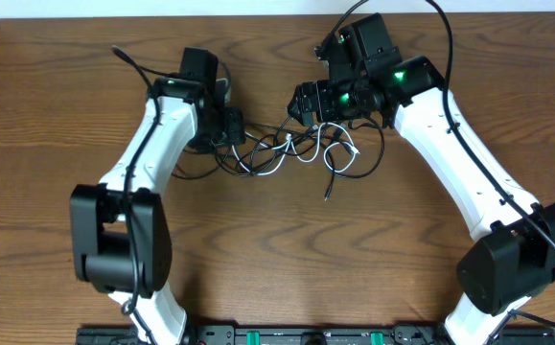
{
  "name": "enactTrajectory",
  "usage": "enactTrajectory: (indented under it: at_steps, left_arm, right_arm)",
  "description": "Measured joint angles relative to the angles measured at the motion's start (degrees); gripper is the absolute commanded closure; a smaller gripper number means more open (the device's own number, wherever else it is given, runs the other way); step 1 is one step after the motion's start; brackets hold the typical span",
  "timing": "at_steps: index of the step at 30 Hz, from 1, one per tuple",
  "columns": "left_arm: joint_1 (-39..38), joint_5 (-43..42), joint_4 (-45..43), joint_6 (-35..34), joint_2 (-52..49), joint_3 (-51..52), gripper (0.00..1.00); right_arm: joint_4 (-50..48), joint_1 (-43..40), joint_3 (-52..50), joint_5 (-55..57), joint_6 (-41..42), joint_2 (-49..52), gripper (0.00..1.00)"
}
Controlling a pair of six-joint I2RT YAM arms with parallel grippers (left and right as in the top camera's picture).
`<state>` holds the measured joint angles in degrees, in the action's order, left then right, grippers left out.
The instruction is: Untangle cables
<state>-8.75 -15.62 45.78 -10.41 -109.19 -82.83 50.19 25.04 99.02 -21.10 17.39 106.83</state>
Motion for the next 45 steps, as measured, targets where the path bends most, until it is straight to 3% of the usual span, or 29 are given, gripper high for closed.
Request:
enactTrajectory:
  at_steps: [8, 12, 30, 38, 45]
  left_arm:
    - [0.0, -0.8, -2.4, 2.6, -5.0, 0.0, 0.52]
    - [0.0, -0.6, -3.0, 3.5, -6.2, 0.0, 0.67]
    - [0.0, -0.3, -5.4, 5.9, -6.2, 2.3, 0.70]
    - [0.0, 0.2, -6.2, 6.3, -6.2, 2.7, 0.86]
    - [0.0, 0.5, -6.7, 6.4, -6.2, 2.7, 0.88]
  right_arm:
    - [-0.1, 0.0, 0.0, 0.0, 0.0, 0.0, 0.09]
    - [-0.1, 0.0, 0.0, 0.0, 0.0, 0.0, 0.09]
    - [0.2, 0.0, 0.0, 0.0, 0.0, 0.0, 0.09]
    - [0.2, 0.0, 0.0, 0.0, 0.0, 0.0, 0.09]
    - [0.2, 0.0, 0.0, 0.0, 0.0, 0.0, 0.09]
